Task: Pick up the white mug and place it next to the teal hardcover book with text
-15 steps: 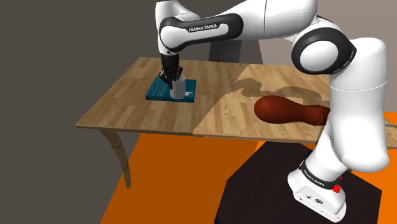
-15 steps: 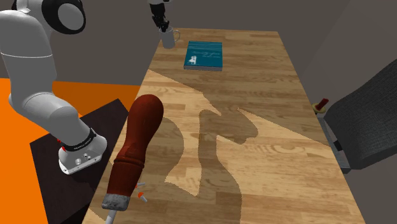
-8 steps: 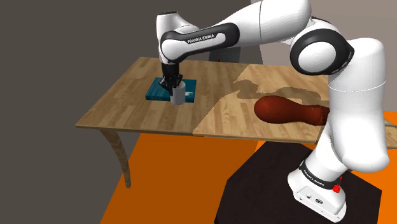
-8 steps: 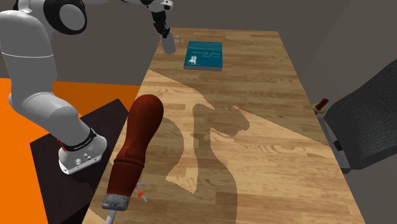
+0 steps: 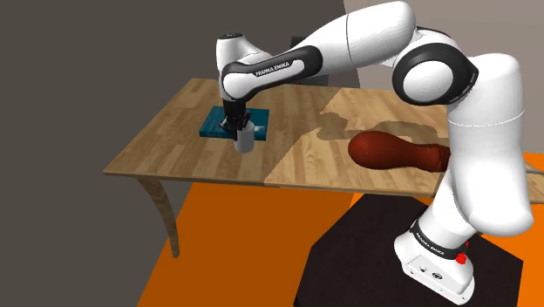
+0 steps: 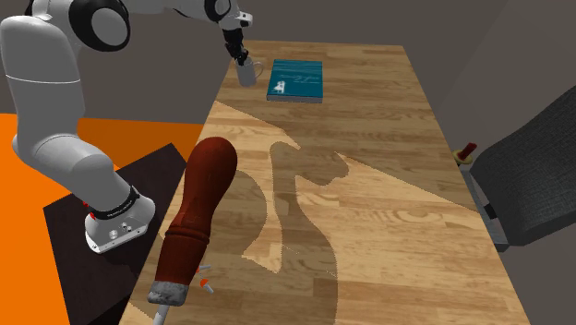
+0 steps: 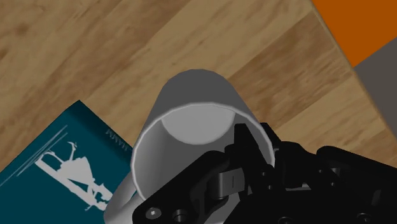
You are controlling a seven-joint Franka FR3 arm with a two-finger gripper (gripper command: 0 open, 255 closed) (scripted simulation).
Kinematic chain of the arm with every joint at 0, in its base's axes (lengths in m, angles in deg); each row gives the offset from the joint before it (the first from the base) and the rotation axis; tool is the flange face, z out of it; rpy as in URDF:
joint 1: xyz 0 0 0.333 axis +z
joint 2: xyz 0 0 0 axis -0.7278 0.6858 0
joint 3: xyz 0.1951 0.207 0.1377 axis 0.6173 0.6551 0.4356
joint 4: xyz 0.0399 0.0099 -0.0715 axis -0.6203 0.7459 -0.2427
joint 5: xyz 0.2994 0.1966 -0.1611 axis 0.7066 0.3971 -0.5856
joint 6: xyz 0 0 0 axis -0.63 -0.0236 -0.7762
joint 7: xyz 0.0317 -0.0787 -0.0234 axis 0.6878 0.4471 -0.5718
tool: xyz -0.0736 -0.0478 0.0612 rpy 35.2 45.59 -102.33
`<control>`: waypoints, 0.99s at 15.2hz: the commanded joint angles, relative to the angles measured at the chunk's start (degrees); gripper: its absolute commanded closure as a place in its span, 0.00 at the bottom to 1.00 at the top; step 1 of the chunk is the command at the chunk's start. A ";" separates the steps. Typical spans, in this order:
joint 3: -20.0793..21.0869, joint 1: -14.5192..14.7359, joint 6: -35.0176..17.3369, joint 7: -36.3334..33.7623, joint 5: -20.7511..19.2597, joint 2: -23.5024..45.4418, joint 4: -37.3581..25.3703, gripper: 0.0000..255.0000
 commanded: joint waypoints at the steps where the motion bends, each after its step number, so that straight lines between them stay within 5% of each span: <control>1: 0.02 0.03 -1.40 -0.07 0.01 0.38 0.99 1.00; 11: 0.04 0.02 -2.83 -0.09 0.03 0.97 1.83 1.00; 12: 0.04 0.03 -2.83 -0.09 0.03 0.97 1.84 0.00; 15: 0.04 0.02 -2.83 -0.09 0.03 0.97 1.83 0.00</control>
